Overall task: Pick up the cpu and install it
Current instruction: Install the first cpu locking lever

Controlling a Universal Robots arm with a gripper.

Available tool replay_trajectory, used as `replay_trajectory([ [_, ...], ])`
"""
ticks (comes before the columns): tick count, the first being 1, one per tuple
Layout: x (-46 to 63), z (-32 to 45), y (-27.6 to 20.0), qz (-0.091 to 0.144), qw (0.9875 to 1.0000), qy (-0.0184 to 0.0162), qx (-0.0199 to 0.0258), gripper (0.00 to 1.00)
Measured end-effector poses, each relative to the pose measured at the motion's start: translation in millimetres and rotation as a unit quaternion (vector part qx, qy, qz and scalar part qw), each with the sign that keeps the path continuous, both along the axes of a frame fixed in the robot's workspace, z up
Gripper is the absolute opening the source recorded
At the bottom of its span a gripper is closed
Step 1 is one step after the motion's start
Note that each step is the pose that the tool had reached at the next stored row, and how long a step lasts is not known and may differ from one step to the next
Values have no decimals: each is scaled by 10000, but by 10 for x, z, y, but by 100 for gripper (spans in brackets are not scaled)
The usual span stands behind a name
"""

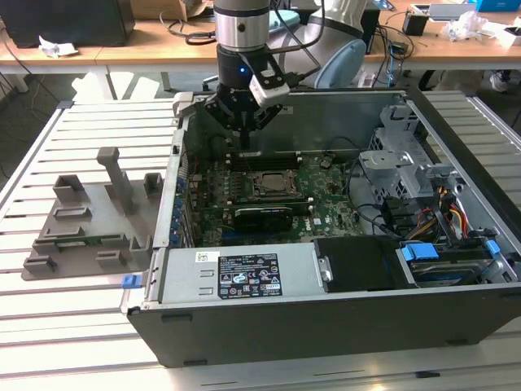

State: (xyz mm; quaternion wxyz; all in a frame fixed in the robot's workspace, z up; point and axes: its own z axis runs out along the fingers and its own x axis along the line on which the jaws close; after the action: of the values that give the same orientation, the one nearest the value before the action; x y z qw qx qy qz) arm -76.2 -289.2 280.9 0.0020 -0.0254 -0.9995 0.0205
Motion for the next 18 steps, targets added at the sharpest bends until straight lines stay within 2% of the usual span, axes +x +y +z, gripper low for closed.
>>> replay_trajectory([
  [4, -38, -11, 17, 0, 10000, 0, 0, 11],
  [6, -69, -19, 41, 0, 10000, 0, 0, 11],
  [9, -120, -21, 112, 0, 10000, 0, 0, 11],
  [13, -217, -92, 189, 0, 10000, 0, 1, 11],
  [18, -219, -177, 211, 17, 10000, 0, -3, 11],
])
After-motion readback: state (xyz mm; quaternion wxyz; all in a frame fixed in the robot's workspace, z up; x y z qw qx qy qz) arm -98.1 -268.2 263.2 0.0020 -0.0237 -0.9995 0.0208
